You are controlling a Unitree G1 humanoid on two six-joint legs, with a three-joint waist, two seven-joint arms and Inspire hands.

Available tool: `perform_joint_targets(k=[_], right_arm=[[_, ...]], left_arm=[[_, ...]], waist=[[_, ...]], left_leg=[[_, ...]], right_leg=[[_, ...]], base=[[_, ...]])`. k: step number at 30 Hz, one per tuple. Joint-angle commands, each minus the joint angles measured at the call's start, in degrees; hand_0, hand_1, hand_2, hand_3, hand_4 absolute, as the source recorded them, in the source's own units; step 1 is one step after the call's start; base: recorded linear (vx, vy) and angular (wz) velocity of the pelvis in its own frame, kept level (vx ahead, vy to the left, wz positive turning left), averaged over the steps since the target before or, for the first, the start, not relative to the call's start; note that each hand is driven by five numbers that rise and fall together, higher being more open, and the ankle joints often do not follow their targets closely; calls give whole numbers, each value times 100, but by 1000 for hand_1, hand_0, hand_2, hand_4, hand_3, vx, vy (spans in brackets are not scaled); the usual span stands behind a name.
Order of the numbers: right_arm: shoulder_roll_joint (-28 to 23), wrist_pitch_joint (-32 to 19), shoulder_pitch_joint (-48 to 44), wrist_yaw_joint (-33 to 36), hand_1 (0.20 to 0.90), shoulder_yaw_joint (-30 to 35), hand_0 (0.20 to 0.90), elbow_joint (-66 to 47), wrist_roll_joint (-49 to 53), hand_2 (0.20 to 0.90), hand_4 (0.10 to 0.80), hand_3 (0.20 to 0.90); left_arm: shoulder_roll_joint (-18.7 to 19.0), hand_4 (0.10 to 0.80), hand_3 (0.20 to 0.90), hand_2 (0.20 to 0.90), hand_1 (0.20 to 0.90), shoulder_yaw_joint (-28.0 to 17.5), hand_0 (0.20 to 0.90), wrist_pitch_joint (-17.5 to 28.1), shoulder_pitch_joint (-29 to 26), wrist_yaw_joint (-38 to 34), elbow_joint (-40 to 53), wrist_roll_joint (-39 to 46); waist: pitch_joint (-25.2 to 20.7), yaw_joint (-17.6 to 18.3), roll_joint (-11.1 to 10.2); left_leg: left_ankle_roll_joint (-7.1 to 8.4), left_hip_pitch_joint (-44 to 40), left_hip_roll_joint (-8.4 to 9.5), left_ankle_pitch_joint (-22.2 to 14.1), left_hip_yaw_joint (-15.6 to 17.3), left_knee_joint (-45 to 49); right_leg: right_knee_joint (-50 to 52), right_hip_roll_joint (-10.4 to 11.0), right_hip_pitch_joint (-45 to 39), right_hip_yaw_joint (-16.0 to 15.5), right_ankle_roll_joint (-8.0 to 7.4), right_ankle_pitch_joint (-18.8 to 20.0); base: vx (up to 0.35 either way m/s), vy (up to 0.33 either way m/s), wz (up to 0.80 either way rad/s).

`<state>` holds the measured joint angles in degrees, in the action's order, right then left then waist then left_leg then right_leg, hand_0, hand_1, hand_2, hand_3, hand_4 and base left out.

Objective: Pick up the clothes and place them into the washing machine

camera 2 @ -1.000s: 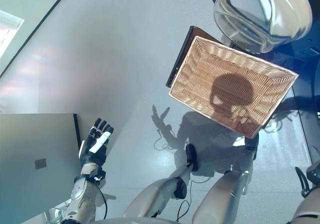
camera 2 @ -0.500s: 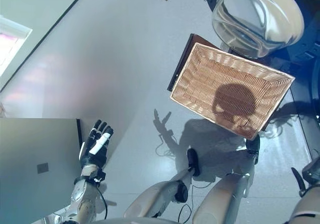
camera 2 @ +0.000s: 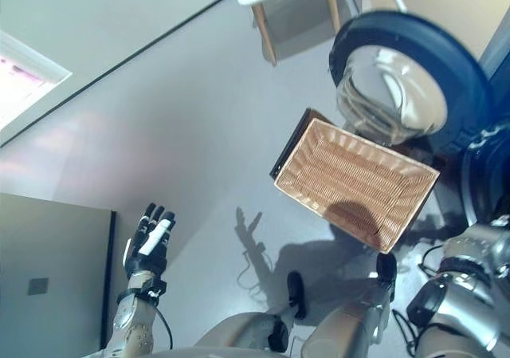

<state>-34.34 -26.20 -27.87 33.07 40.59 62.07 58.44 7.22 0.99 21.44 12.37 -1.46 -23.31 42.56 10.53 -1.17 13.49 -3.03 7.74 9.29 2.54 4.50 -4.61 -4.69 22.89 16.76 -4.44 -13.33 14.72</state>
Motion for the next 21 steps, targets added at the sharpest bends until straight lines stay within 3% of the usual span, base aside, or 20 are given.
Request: perform_joint_targets(k=[1, 10, 21], right_arm=[[-245, -247, 399, -315, 900, -191, 900, 89, -97, 900, 800, 900], [286, 387, 1017, -446, 900, -803, 900, 404, -1128, 900, 800, 900], [1342, 1098, 1324, -785, 900, -2434, 900, 785, -2926, 900, 800, 900]], left_arm=[[373, 800, 900, 900, 900, -718, 900, 374, 243, -112, 118, -276], [468, 800, 900, 900, 900, -1068, 900, 380, 368, -202, 164, -610], [470, 800, 900, 900, 900, -1168, 900, 368, 232, -344, 302, -1103]], waist=[[-703, -173, -253], [-848, -164, -690], [-1024, -269, -1190]], left_leg=[[623, -200, -260, -372, -59, -24], [623, -557, -386, -473, -77, -35], [743, -886, -732, -498, -16, -39]], right_leg=[[341, 195, -522, -359, -16, -601], [152, 81, -1041, -645, -37, -572], [37, -263, -1459, -821, 39, -612]], base=[[47, -8, 3], [52, -36, 2], [52, -65, -2]])
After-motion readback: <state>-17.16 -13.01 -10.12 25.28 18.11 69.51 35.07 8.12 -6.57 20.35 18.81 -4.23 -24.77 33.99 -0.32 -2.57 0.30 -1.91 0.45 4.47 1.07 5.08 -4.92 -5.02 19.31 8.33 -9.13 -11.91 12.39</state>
